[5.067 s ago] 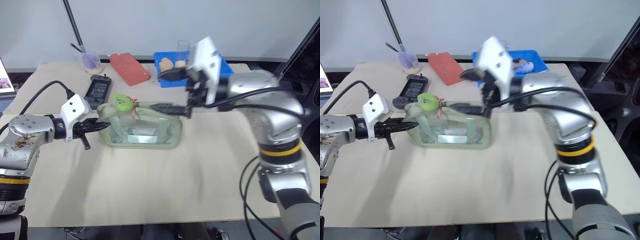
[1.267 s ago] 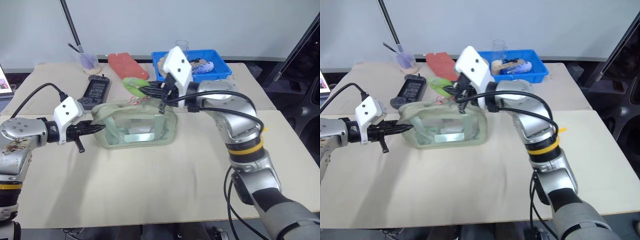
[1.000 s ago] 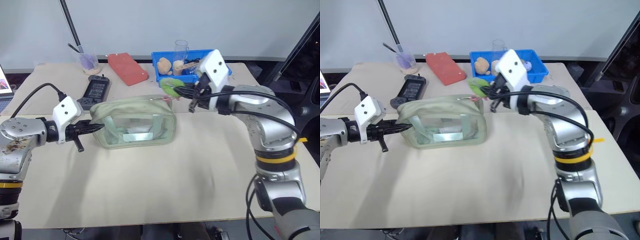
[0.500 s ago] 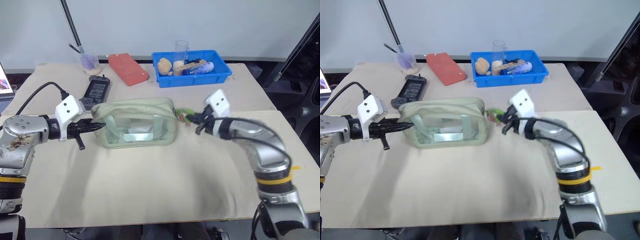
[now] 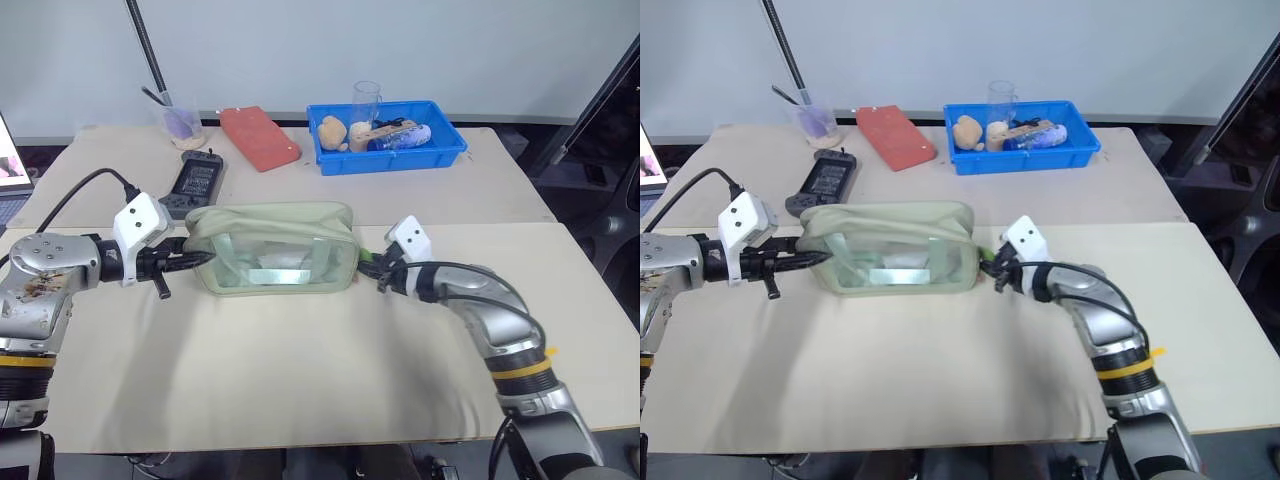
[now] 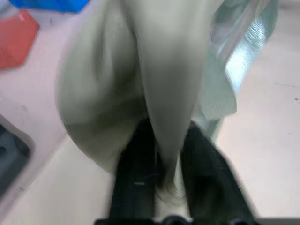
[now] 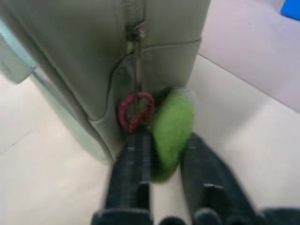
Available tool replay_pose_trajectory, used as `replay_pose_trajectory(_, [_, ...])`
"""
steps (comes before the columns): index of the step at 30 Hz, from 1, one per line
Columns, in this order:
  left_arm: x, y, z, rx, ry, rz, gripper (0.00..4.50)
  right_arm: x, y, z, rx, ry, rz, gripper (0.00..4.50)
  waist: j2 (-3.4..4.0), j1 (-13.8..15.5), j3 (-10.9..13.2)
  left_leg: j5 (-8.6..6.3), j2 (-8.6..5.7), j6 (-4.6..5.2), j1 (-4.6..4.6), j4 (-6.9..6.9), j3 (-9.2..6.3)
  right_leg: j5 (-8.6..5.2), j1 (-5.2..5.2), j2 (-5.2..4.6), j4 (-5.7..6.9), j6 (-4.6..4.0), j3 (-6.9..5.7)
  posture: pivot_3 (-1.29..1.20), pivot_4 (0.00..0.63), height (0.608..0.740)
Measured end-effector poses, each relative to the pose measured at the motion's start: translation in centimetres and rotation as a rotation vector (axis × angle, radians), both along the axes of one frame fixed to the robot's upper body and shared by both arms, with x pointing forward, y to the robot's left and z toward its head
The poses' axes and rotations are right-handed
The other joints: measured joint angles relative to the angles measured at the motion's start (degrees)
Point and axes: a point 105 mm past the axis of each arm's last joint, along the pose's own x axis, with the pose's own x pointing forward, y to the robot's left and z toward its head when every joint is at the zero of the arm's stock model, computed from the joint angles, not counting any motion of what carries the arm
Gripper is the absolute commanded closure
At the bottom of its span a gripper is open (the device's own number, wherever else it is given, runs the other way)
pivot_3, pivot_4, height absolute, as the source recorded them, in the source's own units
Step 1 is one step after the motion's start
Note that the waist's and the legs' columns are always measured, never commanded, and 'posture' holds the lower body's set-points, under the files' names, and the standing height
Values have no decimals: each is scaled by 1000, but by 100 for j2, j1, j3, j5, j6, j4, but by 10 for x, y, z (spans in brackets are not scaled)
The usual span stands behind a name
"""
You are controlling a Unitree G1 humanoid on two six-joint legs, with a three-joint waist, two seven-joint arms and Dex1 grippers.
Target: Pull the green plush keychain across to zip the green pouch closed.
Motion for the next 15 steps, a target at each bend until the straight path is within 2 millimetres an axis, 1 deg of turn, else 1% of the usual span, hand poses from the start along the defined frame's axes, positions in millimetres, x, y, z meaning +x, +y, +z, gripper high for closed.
replay_pose_trajectory(1, [-1, 0, -1, -16, 11, 1, 1809, -1, -3, 4, -8, -8, 11, 2135, 0, 1, 0, 0, 0, 0, 0, 0, 0, 1, 0, 0, -1, -1, 0, 0, 150, 740])
replay_pose_trajectory(3, [-2, 0, 4, -58, 14, 8, 784, -6, -8, 17, -20, -30, 56, 1368, 0, 0, 1, 0, 0, 0, -4, 0, 0, 1, -3, 0, -3, -1, 0, 0, 150, 740])
replay_pose_trajectory(5, [-2, 4, 11, -95, 4, 25, 0, -10, -19, 35, -36, -60, 93, 713, 3, 0, 3, 0, -1, 0, -3, 0, 0, 1, -3, -1, -3, -1, 1, 0, 150, 740])
replay_pose_trajectory(7, [-5, 11, 21, -129, -6, 45, 0, -12, -34, 58, -44, -90, 104, 16, 2, 0, 3, 0, 1, 0, -3, 0, 0, 0, -3, 0, -4, 0, -1, 0, 150, 740])
replay_pose_trajectory(9, [-8, 19, 31, -156, -9, 72, 0, -18, -44, 78, -55, -118, 131, 16, 1, 0, 3, 0, 3, 0, -1, -1, 0, -1, -2, 1, -4, 0, -2, 0, 150, 740])
replay_pose_trajectory(10, [-10, 23, 36, -171, -10, 90, 0, -23, -45, 87, -55, -121, 156, 16, 1, -10, 4, 0, 4, 0, -2, -2, 0, -2, -5, 1, -4, 0, -2, 0, 150, 740])
replay_pose_trajectory(13, [-16, 34, 53, -187, -23, 132, 0, -35, -41, 112, -64, -144, 212, 16, 2, -39, 5, -1, 6, 0, 0, -3, 0, -4, -7, 2, -4, 1, -2, 0, 150, 740])
replay_pose_trajectory(15, [-22, 40, 64, -163, -43, 158, 0, -44, -37, 130, -52, -160, 244, 16, 3, -40, 6, -1, 7, 0, -1, -3, 0, -4, -8, 2, -4, 0, -2, 0, 150, 740])
